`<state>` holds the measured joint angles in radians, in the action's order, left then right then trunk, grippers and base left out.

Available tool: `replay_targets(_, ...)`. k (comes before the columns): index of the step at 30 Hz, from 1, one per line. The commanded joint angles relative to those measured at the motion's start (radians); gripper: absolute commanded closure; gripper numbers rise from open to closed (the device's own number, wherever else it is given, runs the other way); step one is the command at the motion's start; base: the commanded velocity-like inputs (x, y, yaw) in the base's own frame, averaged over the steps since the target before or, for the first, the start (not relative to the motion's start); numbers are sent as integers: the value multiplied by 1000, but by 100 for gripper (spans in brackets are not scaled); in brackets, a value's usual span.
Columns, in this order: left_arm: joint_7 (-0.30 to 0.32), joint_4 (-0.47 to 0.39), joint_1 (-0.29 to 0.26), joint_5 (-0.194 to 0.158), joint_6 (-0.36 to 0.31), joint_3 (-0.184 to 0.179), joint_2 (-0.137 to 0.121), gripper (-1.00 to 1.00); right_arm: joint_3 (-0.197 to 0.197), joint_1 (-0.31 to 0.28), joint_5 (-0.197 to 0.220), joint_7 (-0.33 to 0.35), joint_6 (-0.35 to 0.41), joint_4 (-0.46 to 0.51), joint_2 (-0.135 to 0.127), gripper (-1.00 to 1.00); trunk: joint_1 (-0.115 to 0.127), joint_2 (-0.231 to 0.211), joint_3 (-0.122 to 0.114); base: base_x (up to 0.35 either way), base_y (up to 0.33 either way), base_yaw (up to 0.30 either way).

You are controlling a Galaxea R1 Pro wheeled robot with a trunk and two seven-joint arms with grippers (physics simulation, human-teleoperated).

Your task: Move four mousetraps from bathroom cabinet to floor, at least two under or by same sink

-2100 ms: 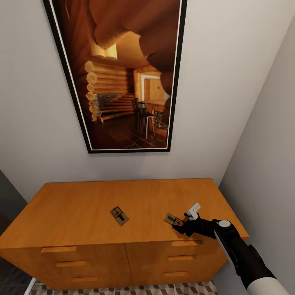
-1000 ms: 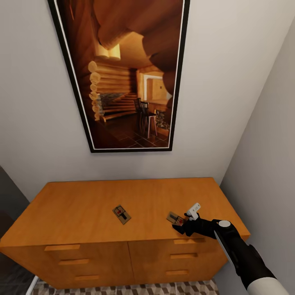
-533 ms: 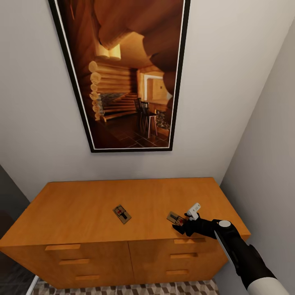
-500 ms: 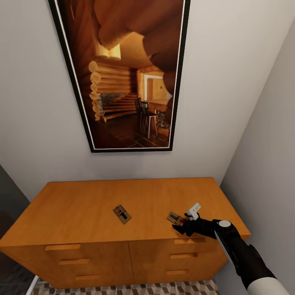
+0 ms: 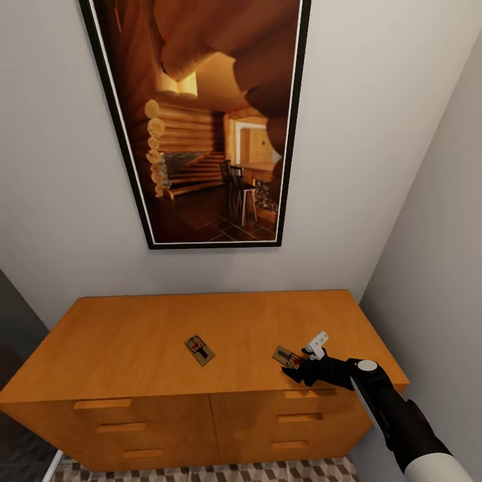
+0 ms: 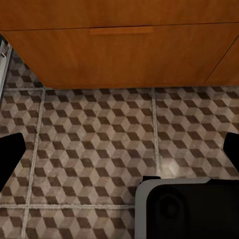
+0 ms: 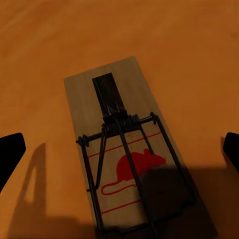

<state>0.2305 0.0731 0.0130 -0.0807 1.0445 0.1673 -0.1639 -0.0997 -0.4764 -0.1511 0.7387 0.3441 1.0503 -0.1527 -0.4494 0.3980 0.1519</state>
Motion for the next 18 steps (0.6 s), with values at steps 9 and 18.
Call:
replay_targets(9, 10, 2, -1, -8, 3, 3, 0, -100, 0, -1, -7, 4, 4, 2, 0, -100, -1, 2, 2, 0, 0, 0)
replay_targets(18, 10, 2, -1, -8, 3, 3, 0, -100, -1, -1, -7, -13, 3, 2, 0, -100, -1, 2, 2, 0, 0, 0)
